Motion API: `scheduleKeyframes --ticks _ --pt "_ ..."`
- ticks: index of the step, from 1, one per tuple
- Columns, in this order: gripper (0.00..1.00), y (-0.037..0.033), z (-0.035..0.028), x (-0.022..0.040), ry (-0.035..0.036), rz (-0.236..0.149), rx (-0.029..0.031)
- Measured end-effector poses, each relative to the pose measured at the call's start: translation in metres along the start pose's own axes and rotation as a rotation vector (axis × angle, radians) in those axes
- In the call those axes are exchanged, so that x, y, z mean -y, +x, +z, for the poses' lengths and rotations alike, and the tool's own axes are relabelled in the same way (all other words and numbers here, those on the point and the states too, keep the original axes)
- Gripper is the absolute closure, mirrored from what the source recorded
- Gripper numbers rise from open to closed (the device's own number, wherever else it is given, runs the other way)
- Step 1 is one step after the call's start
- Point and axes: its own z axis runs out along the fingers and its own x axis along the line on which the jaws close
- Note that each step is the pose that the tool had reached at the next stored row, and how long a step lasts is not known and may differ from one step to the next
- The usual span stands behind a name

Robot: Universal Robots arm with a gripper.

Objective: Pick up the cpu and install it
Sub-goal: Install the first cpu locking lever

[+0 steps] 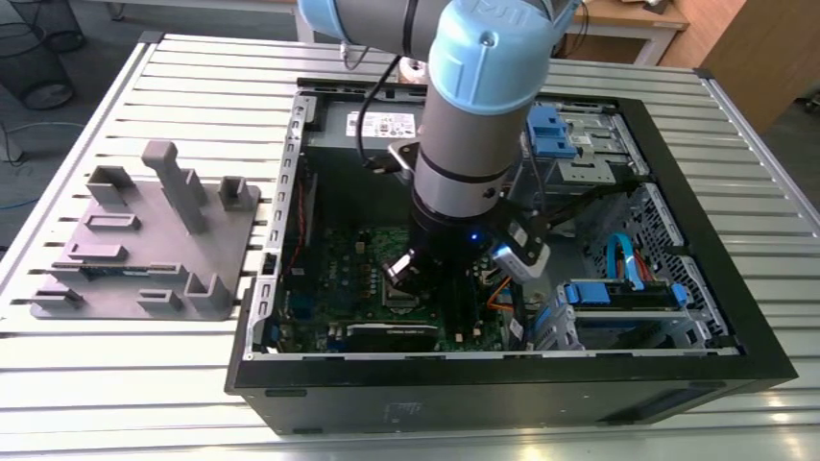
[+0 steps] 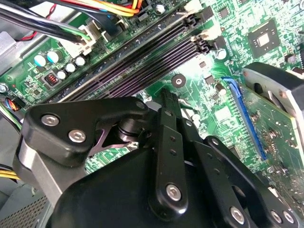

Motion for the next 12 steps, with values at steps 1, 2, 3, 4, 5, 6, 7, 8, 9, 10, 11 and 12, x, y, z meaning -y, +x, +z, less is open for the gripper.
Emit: scheduleKeyframes --ticks 1,2,3,4,5,6,7,8,9,10,11,12 --pt "0.89 0.001 -0.0001 -0.0005 0.0008 0.0 0.0014" --pt "0.89 0.0021 -0.0001 -0.0011 0.0017 0.0 0.003" --pt "0.89 0.0035 -0.0002 -0.0017 0.0025 0.0 0.0045" --pt "0.89 0.0047 -0.0005 -0.0024 0.0033 0.001 0.006" --pt "0.89 0.0057 -0.0009 -0.0029 0.004 0.001 0.0071" --pt "0.89 0.0064 -0.0015 -0.0032 0.0041 0.001 0.0081" --pt "0.89 0.0069 -0.0025 -0.0034 0.0044 0.002 0.0089" --pt "0.89 0.0072 -0.0037 -0.0034 0.0047 0.002 0.0095" --pt "0.89 0.0075 -0.005 -0.0035 0.0051 0.003 0.0103" --pt "0.89 0.0078 -0.0062 -0.0035 0.0055 0.003 0.011" --pt "0.89 0.0081 -0.0072 -0.0036 0.006 0.004 0.0118" --pt "0.89 0.0085 -0.0076 -0.0038 0.0064 0.004 0.0127"
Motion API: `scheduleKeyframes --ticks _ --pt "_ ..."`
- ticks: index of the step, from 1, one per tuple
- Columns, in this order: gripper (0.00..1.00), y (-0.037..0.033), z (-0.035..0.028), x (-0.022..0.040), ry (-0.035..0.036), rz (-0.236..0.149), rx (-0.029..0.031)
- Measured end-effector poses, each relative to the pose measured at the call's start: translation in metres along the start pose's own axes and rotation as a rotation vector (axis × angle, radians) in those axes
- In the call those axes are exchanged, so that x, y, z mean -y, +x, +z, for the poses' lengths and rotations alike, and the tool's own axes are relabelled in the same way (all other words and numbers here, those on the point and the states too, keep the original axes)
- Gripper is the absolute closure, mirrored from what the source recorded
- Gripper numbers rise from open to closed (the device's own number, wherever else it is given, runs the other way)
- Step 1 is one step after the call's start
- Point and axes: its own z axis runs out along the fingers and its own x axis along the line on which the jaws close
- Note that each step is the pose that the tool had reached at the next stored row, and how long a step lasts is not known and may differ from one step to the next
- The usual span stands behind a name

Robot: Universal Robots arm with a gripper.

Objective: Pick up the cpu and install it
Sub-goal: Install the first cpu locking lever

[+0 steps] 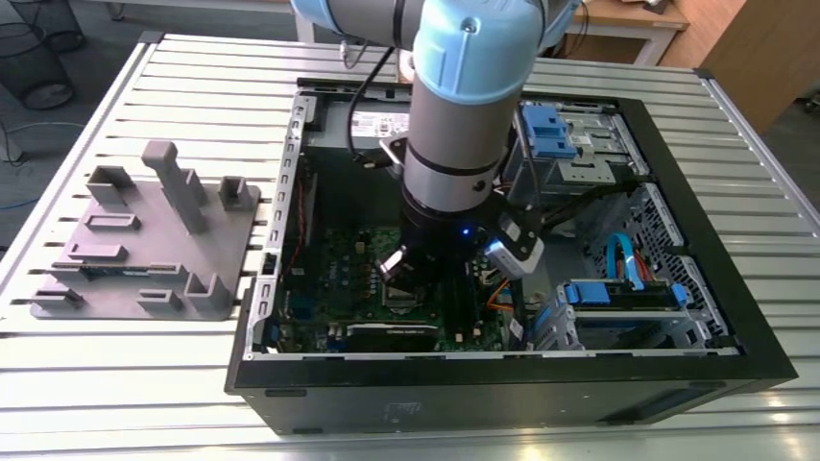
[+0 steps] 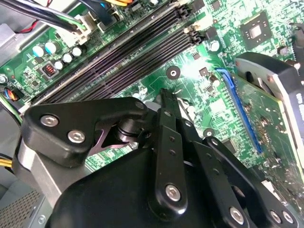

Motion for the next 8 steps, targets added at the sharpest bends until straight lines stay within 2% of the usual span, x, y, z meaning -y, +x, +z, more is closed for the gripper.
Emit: scheduleKeyframes --ticks 8 --pt "0.89 0.0026 -0.0002 -0.0013 0.0007 0.016 0.0013"
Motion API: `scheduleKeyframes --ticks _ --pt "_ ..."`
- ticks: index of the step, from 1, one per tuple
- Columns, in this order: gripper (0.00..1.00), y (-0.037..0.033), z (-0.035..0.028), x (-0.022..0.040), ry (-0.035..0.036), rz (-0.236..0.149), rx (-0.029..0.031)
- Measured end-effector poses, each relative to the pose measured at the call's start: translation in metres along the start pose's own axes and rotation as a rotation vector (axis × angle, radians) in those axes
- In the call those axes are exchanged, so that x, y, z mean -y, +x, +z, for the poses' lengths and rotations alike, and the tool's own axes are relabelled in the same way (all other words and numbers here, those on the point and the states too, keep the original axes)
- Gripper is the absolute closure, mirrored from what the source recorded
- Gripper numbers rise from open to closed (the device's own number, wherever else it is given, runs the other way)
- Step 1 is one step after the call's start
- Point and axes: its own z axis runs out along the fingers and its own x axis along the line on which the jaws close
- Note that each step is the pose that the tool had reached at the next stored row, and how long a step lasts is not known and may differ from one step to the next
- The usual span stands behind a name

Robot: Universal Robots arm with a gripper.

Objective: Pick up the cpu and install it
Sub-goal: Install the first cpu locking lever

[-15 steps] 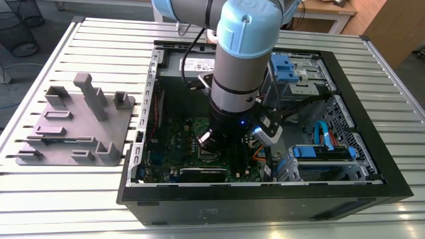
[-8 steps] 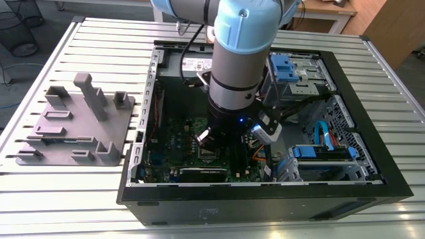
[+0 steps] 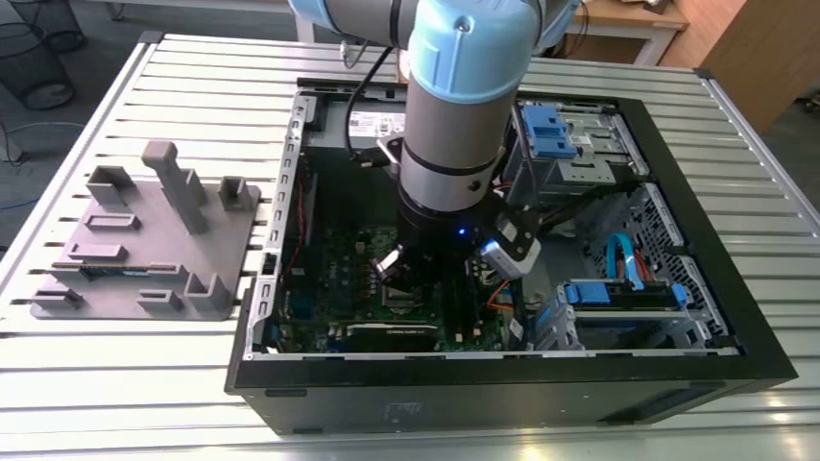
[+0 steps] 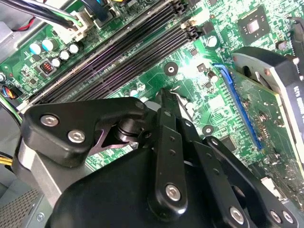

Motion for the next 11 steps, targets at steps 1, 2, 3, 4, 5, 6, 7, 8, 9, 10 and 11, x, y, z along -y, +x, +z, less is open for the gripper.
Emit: scheduleKeyframes --ticks 1,2,3,4,5,6,7,8,9,10,11 --pt "0.89 0.0 0.0001 0.0 -0.0001 0.003 -0.0003" --pt "0.89 0.0 0.0003 0.0001 -0.0002 0.007 -0.0005" --pt "0.89 -0.0003 0.0005 0.0002 -0.0003 0.01 -0.0009" --pt "0.89 -0.0006 0.0009 0.0003 -0.0006 0.015 -0.0011" --pt "0.89 -0.0009 0.0014 0.0004 -0.0006 0.019 -0.0015" --pt "0.89 -0.0011 0.0021 0.0005 -0.0008 0.024 -0.0017" --pt "0.89 -0.0013 0.0029 0.0008 -0.0009 0.028 -0.0021" --pt "0.89 -0.0015 0.0037 0.001 -0.001 0.031 -0.0024" --pt "0.89 -0.0017 0.0047 0.0013 -0.0011 0.035 -0.0027" --pt "0.89 -0.0019 0.0057 0.0016 -0.0013 0.038 -0.0029" --pt "0.89 -0.0022 0.0068 0.002 -0.0015 0.041 -0.0031"
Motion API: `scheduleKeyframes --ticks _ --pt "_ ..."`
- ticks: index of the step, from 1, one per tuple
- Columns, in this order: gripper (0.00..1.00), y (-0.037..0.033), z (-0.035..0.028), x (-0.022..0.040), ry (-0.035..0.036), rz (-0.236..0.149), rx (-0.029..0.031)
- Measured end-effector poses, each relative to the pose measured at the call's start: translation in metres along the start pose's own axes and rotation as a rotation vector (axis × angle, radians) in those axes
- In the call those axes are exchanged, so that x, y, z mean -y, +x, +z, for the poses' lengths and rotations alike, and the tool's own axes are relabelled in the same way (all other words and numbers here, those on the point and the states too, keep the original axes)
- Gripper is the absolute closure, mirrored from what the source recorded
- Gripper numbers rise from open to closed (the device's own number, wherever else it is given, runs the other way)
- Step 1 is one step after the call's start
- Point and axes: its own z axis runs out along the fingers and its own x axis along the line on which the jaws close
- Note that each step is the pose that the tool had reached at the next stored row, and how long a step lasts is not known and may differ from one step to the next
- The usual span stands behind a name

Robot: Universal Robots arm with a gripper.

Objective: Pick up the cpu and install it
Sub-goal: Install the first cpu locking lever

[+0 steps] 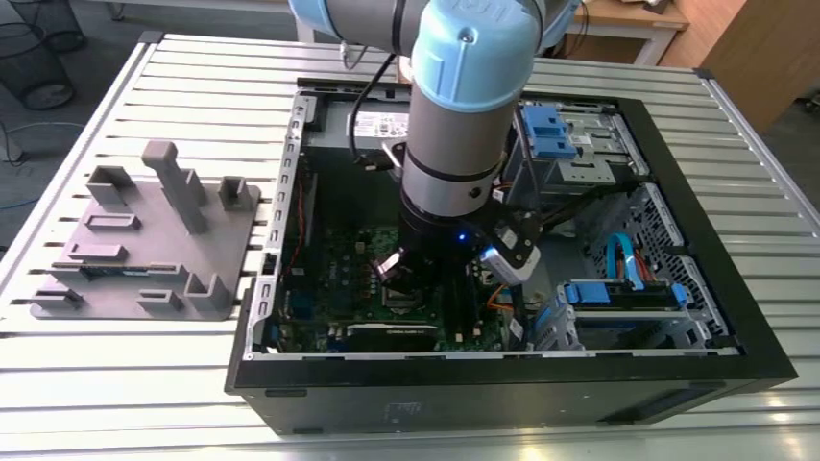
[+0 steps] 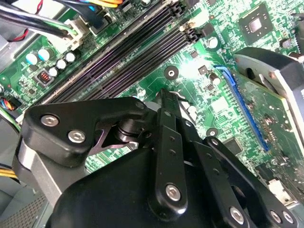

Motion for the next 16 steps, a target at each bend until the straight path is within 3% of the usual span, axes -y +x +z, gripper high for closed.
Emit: scheduleKeyframes --ticks 9,16 --pt "0.89 -0.0054 0.0049 0.0034 -0.0005 0.018 -0.0011" --pt "0.89 -0.0054 0.005 0.0034 -0.003 0.018 -0.0001"
